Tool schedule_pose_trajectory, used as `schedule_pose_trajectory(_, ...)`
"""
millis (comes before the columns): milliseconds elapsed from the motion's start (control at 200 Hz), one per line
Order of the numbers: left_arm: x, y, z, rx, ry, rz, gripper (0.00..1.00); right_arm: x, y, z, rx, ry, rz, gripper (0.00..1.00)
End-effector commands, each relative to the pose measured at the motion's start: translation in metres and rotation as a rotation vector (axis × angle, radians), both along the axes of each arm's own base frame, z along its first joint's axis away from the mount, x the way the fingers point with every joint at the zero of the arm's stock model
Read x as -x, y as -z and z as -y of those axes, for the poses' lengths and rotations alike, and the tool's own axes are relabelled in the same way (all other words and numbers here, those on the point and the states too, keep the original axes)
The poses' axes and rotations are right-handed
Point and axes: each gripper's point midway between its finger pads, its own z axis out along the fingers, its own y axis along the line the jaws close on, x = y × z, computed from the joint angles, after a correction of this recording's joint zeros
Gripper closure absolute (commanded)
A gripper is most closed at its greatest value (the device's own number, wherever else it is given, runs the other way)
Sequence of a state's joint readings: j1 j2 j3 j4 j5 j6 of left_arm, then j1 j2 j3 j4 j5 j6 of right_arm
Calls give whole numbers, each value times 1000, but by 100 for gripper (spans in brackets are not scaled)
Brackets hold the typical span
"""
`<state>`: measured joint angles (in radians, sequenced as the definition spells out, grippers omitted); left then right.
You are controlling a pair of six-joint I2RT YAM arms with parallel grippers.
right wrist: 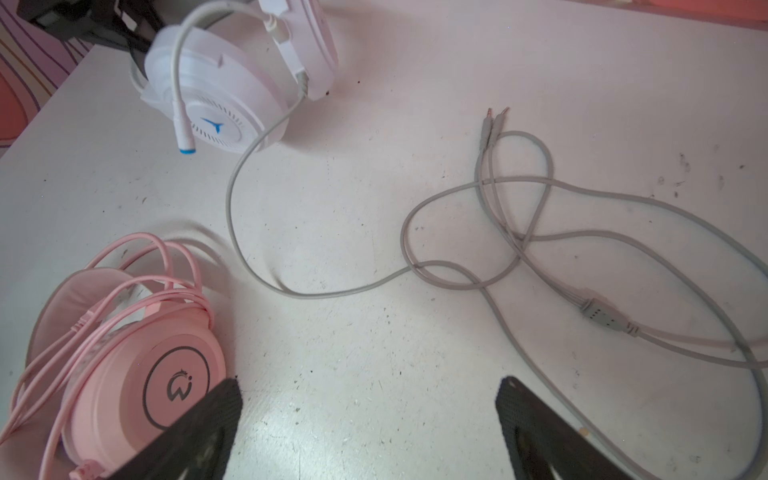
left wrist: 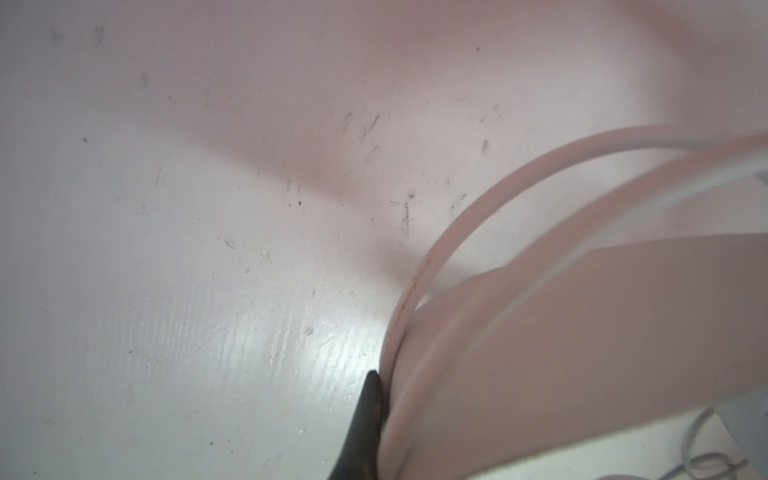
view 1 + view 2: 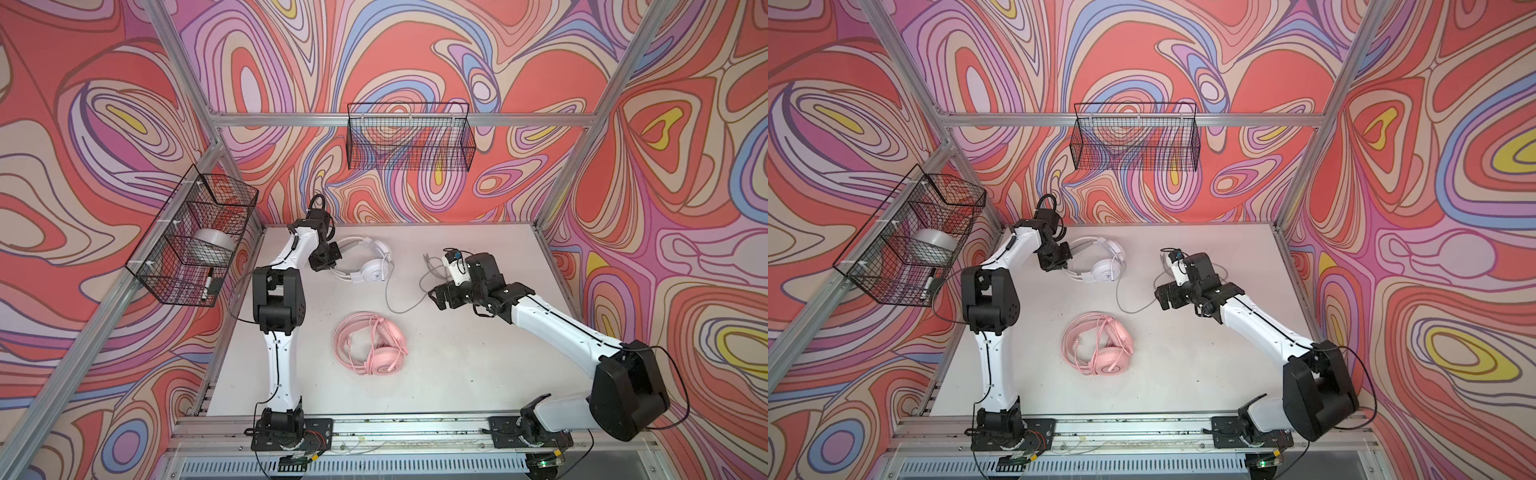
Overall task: Wrap the headphones
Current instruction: 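Grasp the white headset band with the left gripper and lift it, then grasp the grey cable with the right gripper while the left gripper holds the white headset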
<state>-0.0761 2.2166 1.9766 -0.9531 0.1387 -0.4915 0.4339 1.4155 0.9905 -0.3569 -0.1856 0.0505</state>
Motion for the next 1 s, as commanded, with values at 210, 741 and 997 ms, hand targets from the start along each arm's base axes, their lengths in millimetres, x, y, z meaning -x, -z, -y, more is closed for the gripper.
schedule_pose_trajectory(210, 0, -121, 33, 181, 32, 197, 100, 4, -9, -40, -139, -196, -46, 2)
schedule_pose_trajectory(741, 15, -187, 38, 226, 17, 299, 100, -52, 43, -57, -53, -238, 51, 4)
schedule_pose_trajectory(997, 21, -198, 35, 214, 17, 306, 100, -78, 73, -65, -17, -247, 44, 7)
